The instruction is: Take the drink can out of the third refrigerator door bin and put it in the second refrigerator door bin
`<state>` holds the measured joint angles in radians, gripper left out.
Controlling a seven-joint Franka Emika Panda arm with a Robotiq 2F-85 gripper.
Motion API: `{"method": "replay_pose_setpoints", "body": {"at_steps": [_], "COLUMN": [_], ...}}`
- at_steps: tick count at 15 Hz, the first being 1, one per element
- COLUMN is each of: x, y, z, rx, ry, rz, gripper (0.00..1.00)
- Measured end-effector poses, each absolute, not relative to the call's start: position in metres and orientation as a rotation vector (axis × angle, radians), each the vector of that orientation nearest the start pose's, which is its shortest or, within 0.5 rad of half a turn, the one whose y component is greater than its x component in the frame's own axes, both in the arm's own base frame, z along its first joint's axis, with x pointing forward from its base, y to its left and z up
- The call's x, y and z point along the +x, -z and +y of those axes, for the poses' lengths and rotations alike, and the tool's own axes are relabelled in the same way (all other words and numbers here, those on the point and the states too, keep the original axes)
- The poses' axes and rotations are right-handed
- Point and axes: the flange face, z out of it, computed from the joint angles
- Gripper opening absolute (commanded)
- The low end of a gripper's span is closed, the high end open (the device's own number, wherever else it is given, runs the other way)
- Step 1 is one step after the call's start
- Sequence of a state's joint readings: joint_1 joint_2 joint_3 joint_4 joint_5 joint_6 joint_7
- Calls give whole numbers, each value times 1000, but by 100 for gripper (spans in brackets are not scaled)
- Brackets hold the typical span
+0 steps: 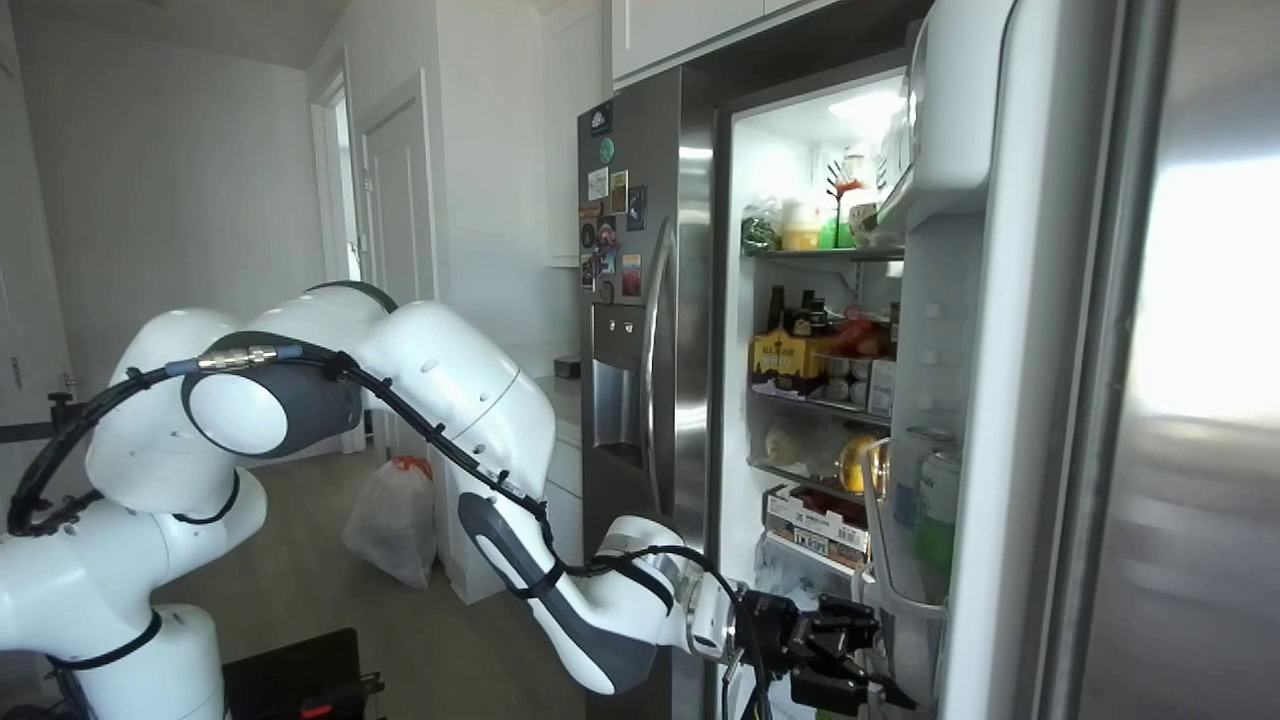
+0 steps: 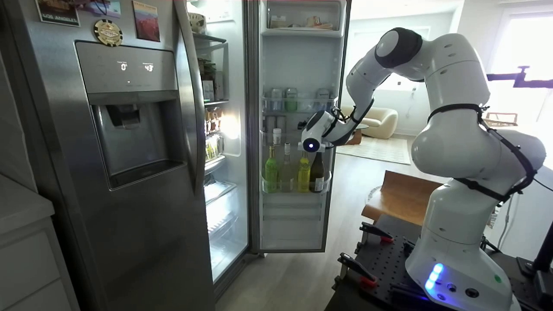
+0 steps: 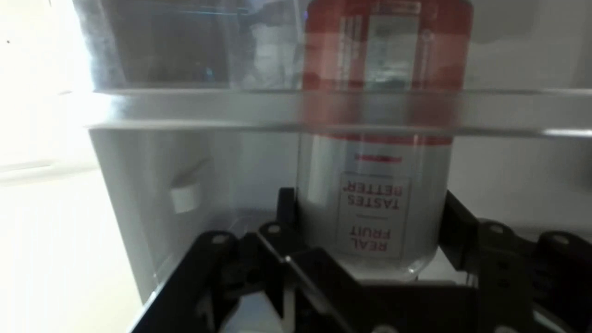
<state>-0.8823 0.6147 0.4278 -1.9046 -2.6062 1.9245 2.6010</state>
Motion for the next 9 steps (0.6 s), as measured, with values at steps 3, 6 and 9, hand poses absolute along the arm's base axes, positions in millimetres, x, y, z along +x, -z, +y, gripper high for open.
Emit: {"method": "replay_pose_setpoints", "body": {"at_steps": [3,6,9], "x": [564,564,562], "y": [-238,-242,-240], "z": [-328,-313,-302], "rx": [1410,1370,1370], "ry": [-1642,-1662,-1663], "rz": [-819,-771,-739], "gripper": [47,47,47]}}
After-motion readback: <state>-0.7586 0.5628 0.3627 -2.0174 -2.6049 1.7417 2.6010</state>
